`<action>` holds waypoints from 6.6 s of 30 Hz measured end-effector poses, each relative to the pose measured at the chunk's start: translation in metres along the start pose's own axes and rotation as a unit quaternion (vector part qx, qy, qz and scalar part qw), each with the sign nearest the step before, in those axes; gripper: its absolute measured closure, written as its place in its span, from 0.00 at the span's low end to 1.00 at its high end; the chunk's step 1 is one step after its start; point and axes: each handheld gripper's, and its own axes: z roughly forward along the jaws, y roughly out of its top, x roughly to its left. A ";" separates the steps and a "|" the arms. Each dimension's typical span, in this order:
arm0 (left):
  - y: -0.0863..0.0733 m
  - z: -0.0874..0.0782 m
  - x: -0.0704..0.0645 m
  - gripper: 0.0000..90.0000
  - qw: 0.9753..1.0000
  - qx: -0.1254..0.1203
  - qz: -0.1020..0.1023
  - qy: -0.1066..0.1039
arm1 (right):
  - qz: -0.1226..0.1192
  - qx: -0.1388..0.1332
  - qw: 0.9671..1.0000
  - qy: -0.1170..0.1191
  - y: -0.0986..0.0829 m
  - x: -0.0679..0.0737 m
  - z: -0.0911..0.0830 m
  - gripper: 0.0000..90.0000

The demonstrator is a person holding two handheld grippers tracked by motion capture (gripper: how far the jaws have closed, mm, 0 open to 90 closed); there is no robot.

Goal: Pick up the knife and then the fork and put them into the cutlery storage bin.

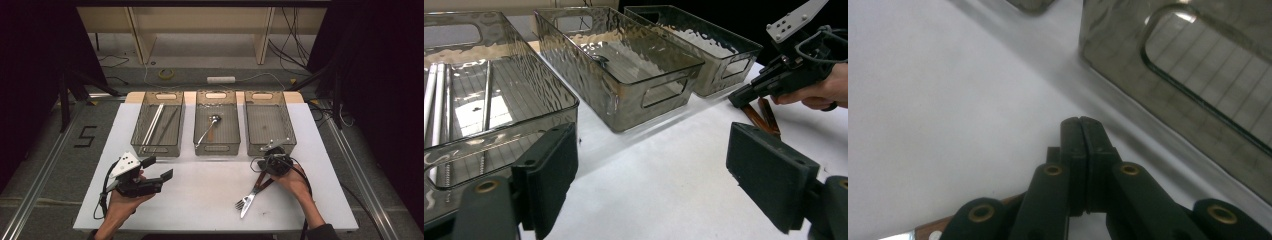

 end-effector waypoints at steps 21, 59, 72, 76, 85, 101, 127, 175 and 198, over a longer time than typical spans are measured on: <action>0.000 -0.001 0.000 0.23 1.000 -0.001 0.003 0.002 | 0.007 0.076 0.997 -0.006 -0.033 0.006 -0.034 1.00; 0.000 0.001 -0.001 0.23 1.000 0.002 0.008 -0.001 | -0.074 0.134 0.988 0.006 -0.063 0.040 -0.073 0.88; 0.000 0.003 -0.001 0.23 1.000 0.003 0.011 0.002 | -0.142 0.150 0.977 0.043 -0.054 0.049 -0.077 0.46; 0.000 0.003 -0.001 0.23 1.000 0.003 0.011 0.002 | -0.153 0.162 0.974 0.046 -0.053 0.050 -0.073 0.46; 0.000 0.004 -0.001 0.23 1.000 0.002 0.012 0.002 | -0.164 0.177 0.969 0.050 -0.054 0.050 -0.066 0.51; 0.000 0.005 -0.002 0.23 1.000 0.006 0.013 0.001 | -0.216 0.202 0.952 0.075 -0.049 0.055 -0.059 0.72; 0.000 0.005 -0.003 0.23 1.000 0.006 0.015 0.002 | -0.299 0.197 0.929 0.092 -0.049 0.062 -0.060 0.85; -0.004 -0.007 0.001 0.23 1.000 0.010 0.018 0.000 | -0.144 0.051 0.981 0.117 -0.019 0.029 -0.080 0.86; -0.006 -0.013 0.003 0.22 1.000 0.004 0.007 0.007 | -0.082 -0.012 0.993 0.087 0.030 0.007 -0.083 0.86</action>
